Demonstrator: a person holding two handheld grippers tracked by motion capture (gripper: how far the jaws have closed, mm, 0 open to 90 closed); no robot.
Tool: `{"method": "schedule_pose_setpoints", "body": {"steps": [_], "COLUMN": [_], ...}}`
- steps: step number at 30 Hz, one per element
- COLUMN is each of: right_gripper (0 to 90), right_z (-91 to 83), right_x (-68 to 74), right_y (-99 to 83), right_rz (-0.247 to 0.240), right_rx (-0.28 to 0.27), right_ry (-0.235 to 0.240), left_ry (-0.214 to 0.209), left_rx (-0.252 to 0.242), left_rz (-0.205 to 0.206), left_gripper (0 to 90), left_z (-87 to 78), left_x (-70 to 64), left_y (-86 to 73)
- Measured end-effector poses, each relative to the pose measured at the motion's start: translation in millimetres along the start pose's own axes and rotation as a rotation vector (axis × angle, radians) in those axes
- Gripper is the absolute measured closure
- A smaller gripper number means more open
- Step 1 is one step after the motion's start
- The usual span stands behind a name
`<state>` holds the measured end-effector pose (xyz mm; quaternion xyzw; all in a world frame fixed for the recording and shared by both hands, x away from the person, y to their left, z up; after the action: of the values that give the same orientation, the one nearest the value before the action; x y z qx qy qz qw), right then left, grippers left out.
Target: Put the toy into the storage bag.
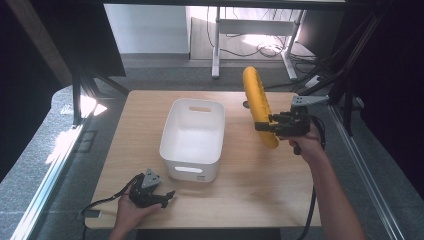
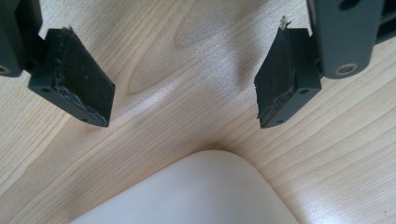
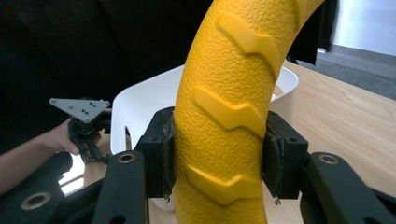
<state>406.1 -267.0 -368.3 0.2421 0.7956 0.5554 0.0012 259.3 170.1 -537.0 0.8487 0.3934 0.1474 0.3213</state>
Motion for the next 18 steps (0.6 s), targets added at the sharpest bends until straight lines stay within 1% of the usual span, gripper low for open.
{"method": "schedule_pose_setpoints", "body": {"steps": [1, 6, 10, 18], "right_gripper": [51.6, 51.5, 51.5, 51.5], "right_z": [0.0, 2.9, 3.1, 3.5], "right_x": [0.0, 1.2, 3.2, 12.2], "right_y": [0.0, 1.7, 4.1, 10.7], "right_rz": [0.000, 0.013, 0.011, -0.012], "right_rx": [0.000, -0.025, -0.036, -0.053], "right_ry": [0.000, 0.040, 0.050, 0.060], "left_ry": [0.000, -0.001, -0.001, -0.001], "left_rx": [0.000, -0.001, 0.002, 0.002], "left_rz": [0.000, -0.002, -0.001, -0.001], "left_gripper": [20.1, 20.1, 20.1, 20.1], "left_z": [0.0, 1.0, 0.6, 0.5], "left_x": [0.0, -0.5, -0.4, -0.4], "left_y": [0.0, -0.2, -0.1, -0.1]}}
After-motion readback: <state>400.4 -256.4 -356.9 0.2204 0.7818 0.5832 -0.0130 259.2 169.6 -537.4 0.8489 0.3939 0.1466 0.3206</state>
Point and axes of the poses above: each handheld gripper's, and its own axes: z roughly forward along the jaws, y roughly out of its top, x roughly to its left, the point moved 1 cm from there along z, roughly forward along the jaws, and after that the axes turned 3 degrees about x, right-handed, at the moved point
